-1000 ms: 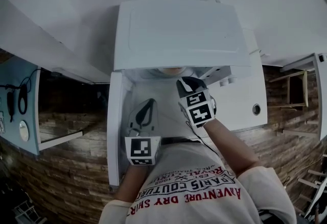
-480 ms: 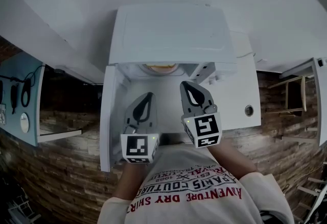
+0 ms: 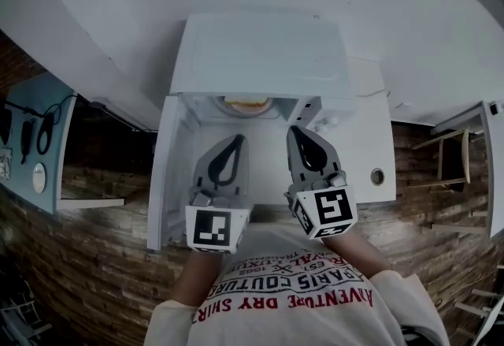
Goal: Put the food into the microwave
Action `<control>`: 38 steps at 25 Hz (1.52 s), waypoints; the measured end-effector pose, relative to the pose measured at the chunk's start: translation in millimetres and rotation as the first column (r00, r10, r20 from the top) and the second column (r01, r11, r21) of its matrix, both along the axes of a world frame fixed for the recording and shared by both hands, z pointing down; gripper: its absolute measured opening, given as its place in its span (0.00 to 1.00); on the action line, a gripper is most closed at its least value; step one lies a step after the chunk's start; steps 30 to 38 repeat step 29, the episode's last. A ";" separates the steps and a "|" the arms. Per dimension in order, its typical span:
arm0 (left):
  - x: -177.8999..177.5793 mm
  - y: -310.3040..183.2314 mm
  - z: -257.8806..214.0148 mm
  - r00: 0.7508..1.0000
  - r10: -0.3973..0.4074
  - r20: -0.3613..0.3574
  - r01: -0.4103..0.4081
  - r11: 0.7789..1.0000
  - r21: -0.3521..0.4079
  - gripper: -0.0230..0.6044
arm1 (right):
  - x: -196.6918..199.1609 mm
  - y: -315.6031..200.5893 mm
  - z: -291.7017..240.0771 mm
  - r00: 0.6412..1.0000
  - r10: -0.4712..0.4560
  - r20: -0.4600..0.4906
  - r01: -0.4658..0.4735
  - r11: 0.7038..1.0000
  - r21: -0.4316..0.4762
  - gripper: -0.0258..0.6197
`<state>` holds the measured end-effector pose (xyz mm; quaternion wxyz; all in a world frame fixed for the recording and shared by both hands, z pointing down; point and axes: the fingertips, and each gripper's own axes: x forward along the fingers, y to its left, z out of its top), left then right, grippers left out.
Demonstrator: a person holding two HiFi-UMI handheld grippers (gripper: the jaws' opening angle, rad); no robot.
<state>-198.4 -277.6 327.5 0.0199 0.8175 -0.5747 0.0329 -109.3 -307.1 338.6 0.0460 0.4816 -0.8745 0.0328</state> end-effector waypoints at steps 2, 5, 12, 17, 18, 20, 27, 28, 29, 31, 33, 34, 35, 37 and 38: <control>3.4 1.1 -5.0 1.000 -0.003 0.015 0.003 1.000 0.017 0.05 | 1.0 1.4 -6.3 1.000 -0.014 -0.016 0.014 0.999 0.030 0.06; 7.8 1.3 -8.0 1.000 -0.002 0.020 0.001 1.000 0.027 0.05 | 2.7 2.2 -7.4 0.999 -0.023 -0.034 0.025 0.999 0.045 0.06; 8.4 -2.7 -6.1 1.000 0.010 0.012 -0.011 0.999 0.040 0.05 | 5.0 -1.1 -3.6 0.999 -0.028 -0.028 0.028 0.999 0.019 0.06; 5.4 -4.3 -0.5 1.000 0.012 0.018 -0.012 0.999 0.038 0.05 | 4.5 -0.7 -3.0 0.999 -0.025 -0.030 0.026 1.000 0.014 0.06; 4.6 -4.4 0.7 1.000 0.008 0.013 -0.009 0.999 0.036 0.05 | 4.2 -0.9 -2.7 0.999 -0.025 -0.029 0.025 1.000 0.011 0.06; 3.6 -4.6 1.8 1.000 0.002 0.006 -0.002 0.999 0.035 0.05 | 4.6 -1.5 -0.7 0.999 -0.023 -0.026 0.023 1.000 -0.001 0.06; -3.3 -6.1 6.9 1.000 -0.015 0.011 0.015 1.000 0.012 0.05 | 3.2 -4.8 6.6 0.999 -0.017 -0.036 0.016 1.000 -0.021 0.06; -4.3 -5.9 9.1 1.000 -0.016 0.010 0.016 1.000 0.003 0.05 | 2.7 -5.2 8.3 0.999 -0.017 -0.036 0.016 1.000 -0.027 0.06; -5.2 -5.7 11.1 1.000 -0.016 0.009 0.016 1.000 -0.005 0.05 | 2.2 -5.6 10.1 0.999 -0.017 -0.035 0.016 0.999 -0.033 0.06; -5.2 -5.7 11.1 1.000 -0.016 0.009 0.016 1.000 -0.005 0.05 | 2.2 -5.6 10.1 0.999 -0.017 -0.035 0.016 0.999 -0.033 0.06; -5.2 -5.7 11.1 1.000 -0.016 0.009 0.016 1.000 -0.005 0.05 | 2.2 -5.6 10.1 0.999 -0.017 -0.035 0.016 0.999 -0.033 0.06; -5.2 -5.7 11.1 1.000 -0.016 0.009 0.016 1.000 -0.005 0.05 | 2.2 -5.6 10.1 0.999 -0.017 -0.035 0.016 0.999 -0.033 0.06; -5.2 -5.7 11.1 1.000 -0.016 0.009 0.016 1.000 -0.005 0.05 | 2.2 -5.6 10.1 0.999 -0.017 -0.035 0.016 0.999 -0.033 0.06; -5.2 -5.7 11.1 1.000 -0.016 0.009 0.016 1.000 -0.005 0.05 | 2.2 -5.6 10.1 0.999 -0.017 -0.035 0.016 0.999 -0.033 0.06; -5.2 -5.7 11.1 1.000 -0.016 0.009 0.016 1.000 -0.005 0.05 | 2.2 -5.6 10.1 0.999 -0.017 -0.035 0.016 0.999 -0.033 0.06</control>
